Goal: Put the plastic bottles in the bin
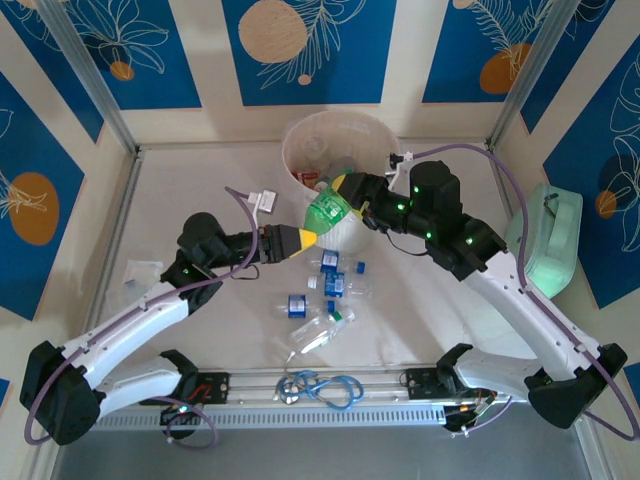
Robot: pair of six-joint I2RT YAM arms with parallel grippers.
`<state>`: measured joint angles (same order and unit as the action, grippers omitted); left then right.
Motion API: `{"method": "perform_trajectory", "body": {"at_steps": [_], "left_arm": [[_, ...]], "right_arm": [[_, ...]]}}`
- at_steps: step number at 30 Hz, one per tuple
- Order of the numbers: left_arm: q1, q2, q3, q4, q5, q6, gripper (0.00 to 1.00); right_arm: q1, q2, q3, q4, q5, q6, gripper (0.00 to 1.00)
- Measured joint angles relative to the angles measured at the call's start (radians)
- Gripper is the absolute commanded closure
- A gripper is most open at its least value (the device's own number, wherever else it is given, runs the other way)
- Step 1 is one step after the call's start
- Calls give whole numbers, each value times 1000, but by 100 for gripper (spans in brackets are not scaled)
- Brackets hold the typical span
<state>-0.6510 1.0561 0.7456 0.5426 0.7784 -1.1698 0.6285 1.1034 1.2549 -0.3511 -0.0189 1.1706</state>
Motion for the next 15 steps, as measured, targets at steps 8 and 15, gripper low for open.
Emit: {"method": "perform_trajectory", "body": {"at_steps": [8, 15], "left_arm": [[0, 6, 3, 4, 7, 10, 67], [-2, 5, 11, -16, 11, 43, 81]], "right_arm": [[0, -2, 0, 2, 6, 0, 51], [0, -33, -18, 4, 18, -8, 47]]}}
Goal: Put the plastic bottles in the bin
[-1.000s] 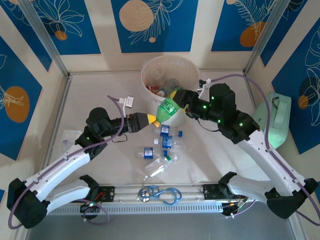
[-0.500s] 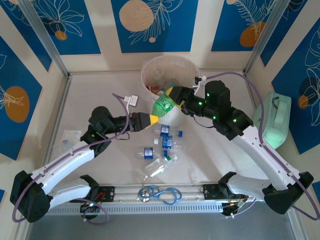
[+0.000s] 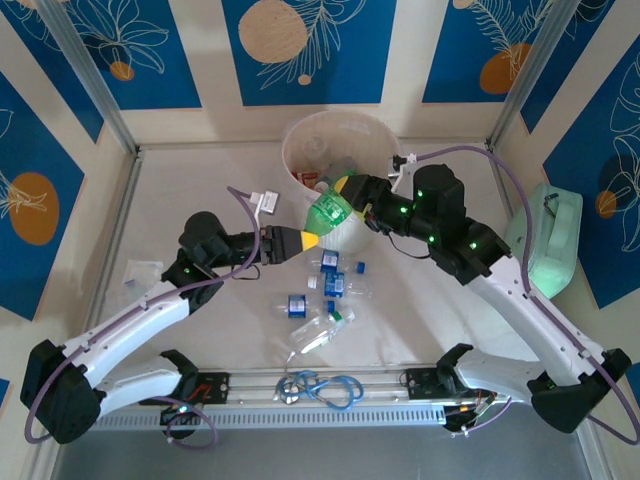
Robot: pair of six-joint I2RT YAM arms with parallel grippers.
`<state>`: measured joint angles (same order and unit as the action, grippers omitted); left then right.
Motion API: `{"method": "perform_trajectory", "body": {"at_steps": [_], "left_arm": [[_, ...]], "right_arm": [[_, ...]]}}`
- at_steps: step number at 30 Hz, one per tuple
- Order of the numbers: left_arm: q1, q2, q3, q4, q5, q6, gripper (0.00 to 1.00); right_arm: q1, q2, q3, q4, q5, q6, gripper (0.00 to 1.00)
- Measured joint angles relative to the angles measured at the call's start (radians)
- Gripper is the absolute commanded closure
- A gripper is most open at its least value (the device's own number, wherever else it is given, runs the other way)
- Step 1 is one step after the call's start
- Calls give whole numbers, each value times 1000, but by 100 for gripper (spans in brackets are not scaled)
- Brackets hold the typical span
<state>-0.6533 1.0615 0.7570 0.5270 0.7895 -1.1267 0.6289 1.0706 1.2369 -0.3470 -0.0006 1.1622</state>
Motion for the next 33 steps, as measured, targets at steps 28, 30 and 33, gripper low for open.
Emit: {"method": "perform_trajectory", "body": {"at_steps": [28, 30, 33], "left_arm": [[76, 224, 573, -557, -246, 322, 77], [81, 297, 644, -603, -252, 338, 78], [82, 399, 724, -665, -251, 352, 78]], "right_arm": [[-126, -414, -99, -431, 163, -108, 14], [-126, -431, -115, -466, 172, -108, 14], [-126, -451, -123, -502, 185, -108, 14]]}}
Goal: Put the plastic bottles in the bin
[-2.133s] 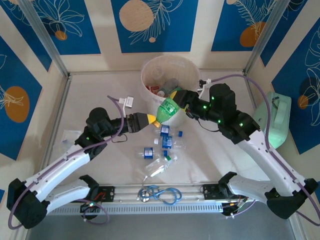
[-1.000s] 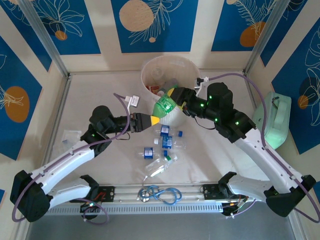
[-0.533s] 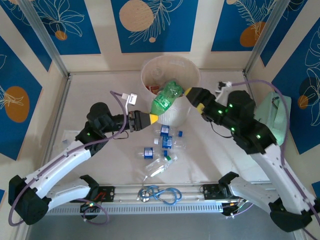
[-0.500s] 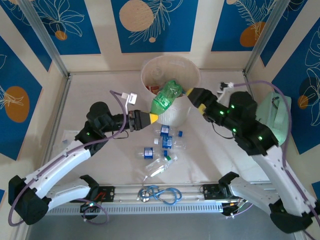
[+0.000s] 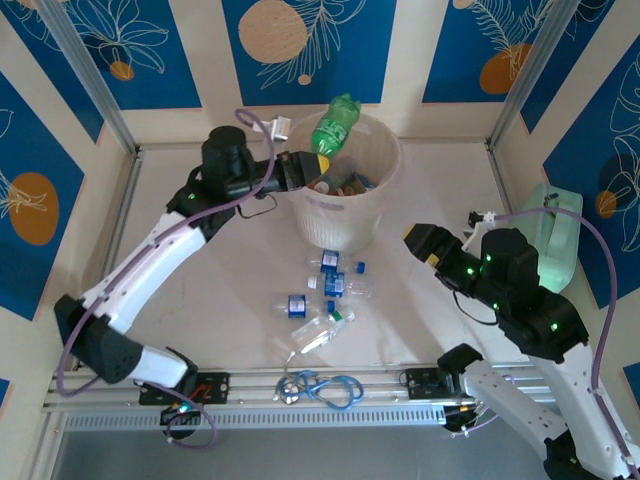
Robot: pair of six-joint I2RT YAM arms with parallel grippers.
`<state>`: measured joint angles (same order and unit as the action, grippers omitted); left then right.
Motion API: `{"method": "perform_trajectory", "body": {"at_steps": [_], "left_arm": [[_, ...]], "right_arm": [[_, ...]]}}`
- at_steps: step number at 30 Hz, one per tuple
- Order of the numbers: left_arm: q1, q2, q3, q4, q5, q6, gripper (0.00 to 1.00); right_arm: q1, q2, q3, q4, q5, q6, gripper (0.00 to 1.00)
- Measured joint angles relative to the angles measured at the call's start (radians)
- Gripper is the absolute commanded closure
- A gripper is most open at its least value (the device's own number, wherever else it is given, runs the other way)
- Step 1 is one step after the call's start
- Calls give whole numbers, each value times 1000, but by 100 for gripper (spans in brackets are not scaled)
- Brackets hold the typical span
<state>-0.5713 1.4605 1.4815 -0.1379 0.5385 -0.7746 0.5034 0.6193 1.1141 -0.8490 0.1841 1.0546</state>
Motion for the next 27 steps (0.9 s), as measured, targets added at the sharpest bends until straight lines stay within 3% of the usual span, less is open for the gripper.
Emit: {"method": "perform_trajectory", "body": {"at_steps": [3, 4, 8, 10, 20, 27], "left_arm": [[0, 70, 24, -35, 0, -2, 78], [0, 85, 24, -46, 0, -3, 72], [0, 109, 36, -34, 1, -24, 31], [0, 106, 42, -18, 3, -32, 0], [15, 68, 77, -68, -31, -35, 0], [101, -153, 24, -149, -106, -5, 0]], "right_arm": [[0, -10, 0, -20, 5, 0, 14], [0, -10, 0, -25, 8, 0, 14], [-1, -11, 0, -39, 11, 0, 14], [-1, -12, 0, -40, 11, 0, 14], [0, -2, 0, -50, 6, -10, 18], [81, 60, 0, -50, 14, -29, 18]]}}
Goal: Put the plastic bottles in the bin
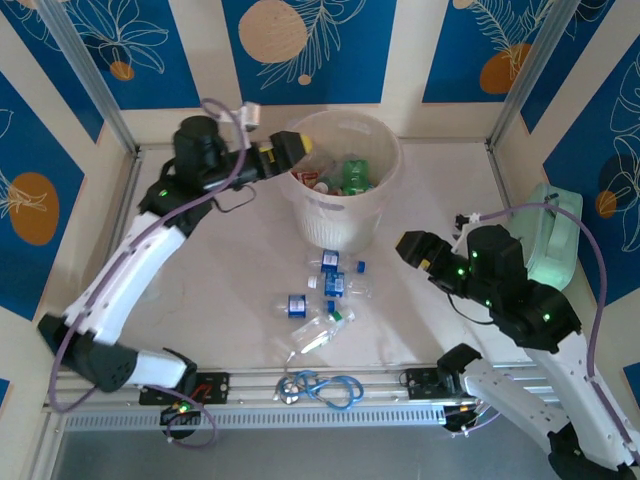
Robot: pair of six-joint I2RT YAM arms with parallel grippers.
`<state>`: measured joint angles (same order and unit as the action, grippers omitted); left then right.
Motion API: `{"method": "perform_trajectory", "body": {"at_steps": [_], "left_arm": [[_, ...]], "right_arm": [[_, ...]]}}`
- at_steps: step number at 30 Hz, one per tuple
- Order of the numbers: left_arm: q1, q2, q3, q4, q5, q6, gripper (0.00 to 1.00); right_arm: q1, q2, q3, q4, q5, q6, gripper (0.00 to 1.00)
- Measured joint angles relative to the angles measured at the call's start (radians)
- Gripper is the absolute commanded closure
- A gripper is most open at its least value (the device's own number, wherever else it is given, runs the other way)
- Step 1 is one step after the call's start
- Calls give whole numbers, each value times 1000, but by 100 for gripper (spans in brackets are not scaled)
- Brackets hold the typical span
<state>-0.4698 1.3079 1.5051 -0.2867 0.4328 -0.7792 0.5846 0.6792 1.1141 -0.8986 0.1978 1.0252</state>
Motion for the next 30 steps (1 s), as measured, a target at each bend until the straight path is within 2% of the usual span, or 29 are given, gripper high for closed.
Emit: {"method": "perform_trajectory", "body": {"at_steps": [6, 10, 13, 19, 30], "left_arm": [[55, -262, -225, -105, -94, 37, 0], [74, -349, -392, -202, -151, 45, 0], [84, -396, -494, -282, -192, 44, 0], [97, -480, -564, -381, -243, 29, 0], [101, -536, -614, -427, -254, 5, 0]], "right_arm": [[232, 90, 4, 4, 101, -24, 18], [412, 227, 52, 3, 193, -60, 17], [505, 344, 104, 11, 241, -95, 17], [582, 481, 148, 16, 274, -137, 17], [588, 506, 147, 20, 274, -154, 15]]}}
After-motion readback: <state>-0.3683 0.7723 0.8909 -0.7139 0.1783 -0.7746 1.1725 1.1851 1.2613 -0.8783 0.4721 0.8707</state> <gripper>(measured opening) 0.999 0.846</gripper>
